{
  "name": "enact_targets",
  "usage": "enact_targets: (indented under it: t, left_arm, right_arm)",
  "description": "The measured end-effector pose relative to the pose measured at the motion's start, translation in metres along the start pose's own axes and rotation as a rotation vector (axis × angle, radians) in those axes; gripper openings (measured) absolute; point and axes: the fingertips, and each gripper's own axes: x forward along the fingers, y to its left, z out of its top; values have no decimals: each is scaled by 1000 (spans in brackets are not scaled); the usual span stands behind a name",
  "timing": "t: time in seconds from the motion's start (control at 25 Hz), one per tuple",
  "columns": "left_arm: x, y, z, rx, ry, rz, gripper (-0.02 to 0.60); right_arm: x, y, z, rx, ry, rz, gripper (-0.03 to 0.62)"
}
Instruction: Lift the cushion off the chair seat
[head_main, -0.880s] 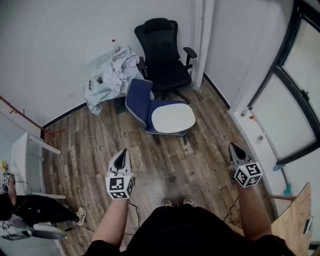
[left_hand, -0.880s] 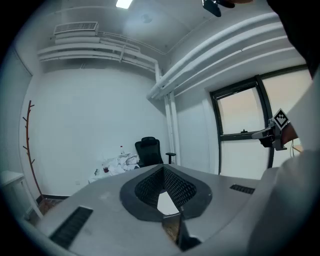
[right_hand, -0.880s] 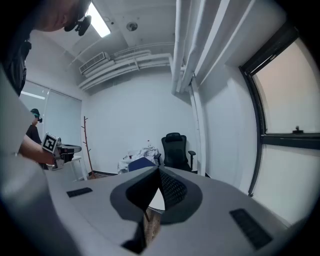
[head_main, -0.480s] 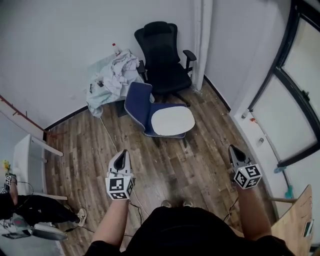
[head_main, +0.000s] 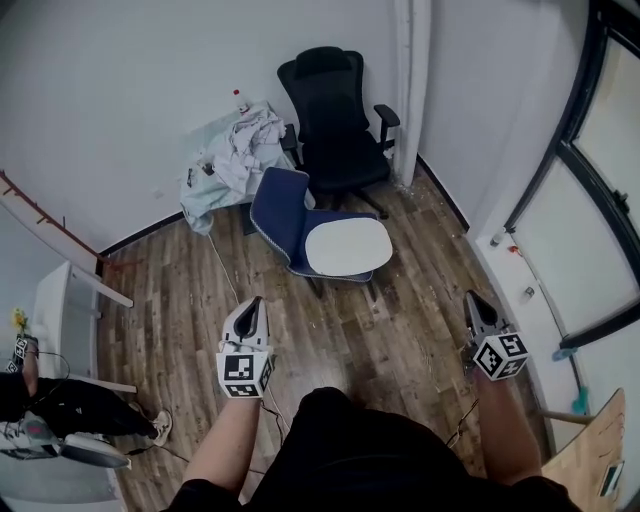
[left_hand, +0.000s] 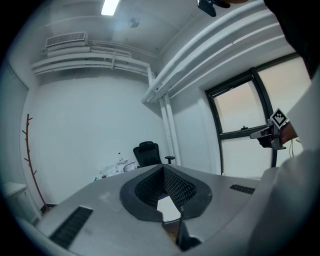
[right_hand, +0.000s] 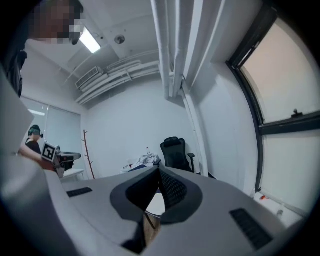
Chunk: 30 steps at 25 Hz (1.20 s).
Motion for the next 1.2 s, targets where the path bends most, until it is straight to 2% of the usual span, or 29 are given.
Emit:
enact_targets:
  t: [0.12,0.36,0.52,0.76,1.2]
  left_arm:
    - [0,-4,-4,-7,15,6,5]
    - [24,-4,-12,-36,17,11,5]
    - [48,-10,-12,-35,6,-20,5]
    - [95,-8,14,-21,-55,-51,5]
    - [181,6,28,-18,-86,-104,5]
  right_arm:
    - [3,-2,-2,54,-2,17,11]
    - [11,-15,1,43,3,18,11]
    - [11,-28,-3,43,14,-14,11]
    - [27,-31,4,3,22,-23,11]
    - [95,-50,7,9,52,-28,11]
